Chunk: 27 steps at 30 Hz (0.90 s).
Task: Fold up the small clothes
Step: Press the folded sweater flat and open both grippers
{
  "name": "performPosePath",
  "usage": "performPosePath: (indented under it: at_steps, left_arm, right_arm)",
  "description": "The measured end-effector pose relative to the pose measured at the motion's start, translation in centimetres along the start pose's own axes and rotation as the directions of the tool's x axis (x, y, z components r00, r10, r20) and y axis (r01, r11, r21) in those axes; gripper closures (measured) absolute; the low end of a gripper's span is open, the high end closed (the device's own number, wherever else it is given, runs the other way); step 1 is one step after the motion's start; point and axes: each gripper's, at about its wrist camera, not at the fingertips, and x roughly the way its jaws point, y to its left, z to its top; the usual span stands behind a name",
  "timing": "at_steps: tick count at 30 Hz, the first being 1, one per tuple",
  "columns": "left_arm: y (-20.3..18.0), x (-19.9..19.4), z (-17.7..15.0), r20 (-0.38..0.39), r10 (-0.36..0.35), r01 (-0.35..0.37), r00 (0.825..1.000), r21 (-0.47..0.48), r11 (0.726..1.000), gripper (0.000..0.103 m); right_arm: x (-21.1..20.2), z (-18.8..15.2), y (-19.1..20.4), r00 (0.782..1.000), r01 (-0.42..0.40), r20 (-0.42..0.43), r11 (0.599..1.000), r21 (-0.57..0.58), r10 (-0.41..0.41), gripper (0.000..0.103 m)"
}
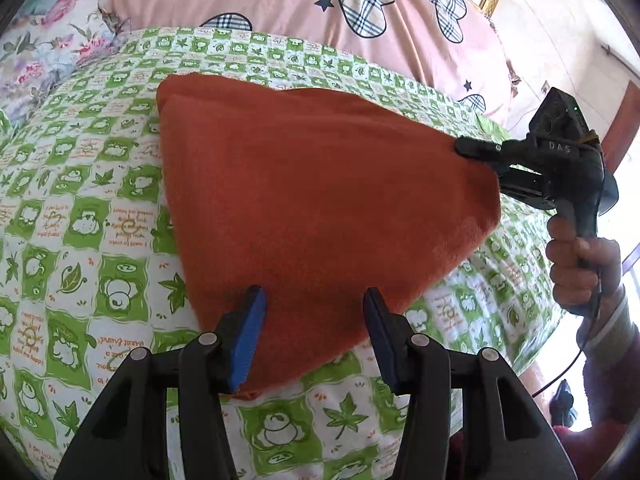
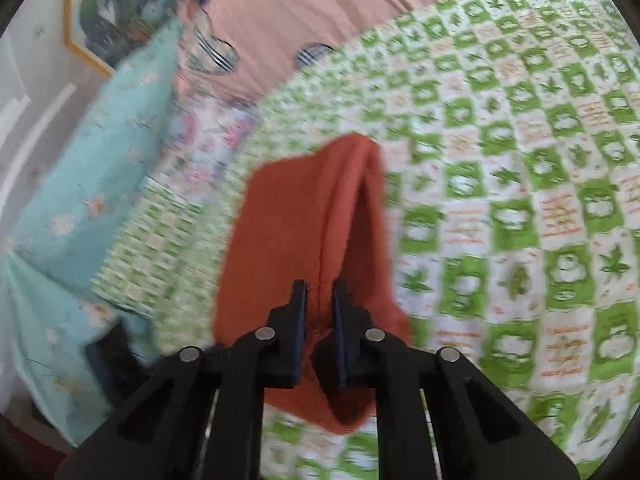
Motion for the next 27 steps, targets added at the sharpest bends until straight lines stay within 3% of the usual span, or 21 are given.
performPosePath:
  at_steps: [1, 2, 5, 7, 9, 12, 15, 19, 20, 22, 27]
  left_arm:
    - [0.0, 0.1, -0.2, -0.002, -0.008, 0.008, 1.0, -0.002, 1.0, 0.052]
    - [-0.1, 0.2, -0.2, -0.006, -0.012, 0.012, 1.0, -0.003, 1.0, 0.052]
    - [-0.5, 0.6, -0.3, -0.011, 0.001, -0.001, 1.0, 0.014, 1.0, 0.051]
    - [-0.8, 0.6, -0.6, -0.009, 0.014, -0.014, 1.0, 0.025, 1.0, 0.05]
    - [-0.8, 0.6, -0.6, -0.008, 0.021, -0.02, 1.0, 0.028, 0.999, 0.049]
    - [-0.5, 0.6, -0.5, -0.008, 0.011, -0.011, 1.0, 0.011, 1.0, 0.049]
    - [-0.3, 0.7, -0.2, -0.009, 0.007, -0.007, 1.0, -0.007, 1.0, 0.047]
    - [-0.6, 0.6, -0.2, -0.015, 0.013, -0.013, 1.0, 0.003, 1.0, 0.046]
    - [-0.5, 0.6, -0.3, -0.017, 0.012, -0.012, 1.0, 0.005, 1.0, 0.046]
    - [-0.5, 0.5, -0.7, -0.022, 0.01, -0.01, 1.0, 0.006, 1.0, 0.046]
    - [-0.9, 0.8, -1.5, -0.036, 0.047, -0.046, 0.998, 0.026, 0.999, 0.045]
  right_arm:
    - [1.1, -0.5, -0.5, 0.995, 0.095, -0.02, 0.995, -0.03, -0.096, 0.089]
    - [1.9, -1.0, -1.0, 0.99, 0.138, -0.036, 0.99, -0.033, -0.14, 0.092]
    - [2.6, -1.9, -2.8, 0.98, 0.193, -0.051, 0.981, 0.019, -0.192, 0.093]
    - [1.4, -1.7, -2.5, 0.956, 0.293, -0.013, 0.956, 0.015, -0.293, 0.092]
    - [-1.1, -1.5, -1.3, 0.969, 0.238, 0.058, 0.971, 0.019, -0.239, 0.092]
    - [-3.7, -1.6, 2.5, 0.98, 0.156, 0.136, 0.985, -0.071, -0.146, 0.092]
    - [-2.2, -2.7, 5.7, 0.996, 0.065, 0.071, 0.983, -0.169, -0.053, 0.092]
    - [2.5, -3.9, 3.2, 0.984, 0.169, -0.044, 0.978, -0.121, -0.175, 0.092]
    - [3.9, -4.5, 1.5, 0.976, 0.19, -0.091, 0.978, -0.084, -0.197, 0.097]
    - [3.8, -5.2, -0.6, 0.992, 0.11, -0.063, 0.994, 0.003, -0.11, 0.097]
    - [3.4, -5.4, -0.3, 0.991, 0.125, -0.049, 0.992, -0.003, -0.125, 0.097]
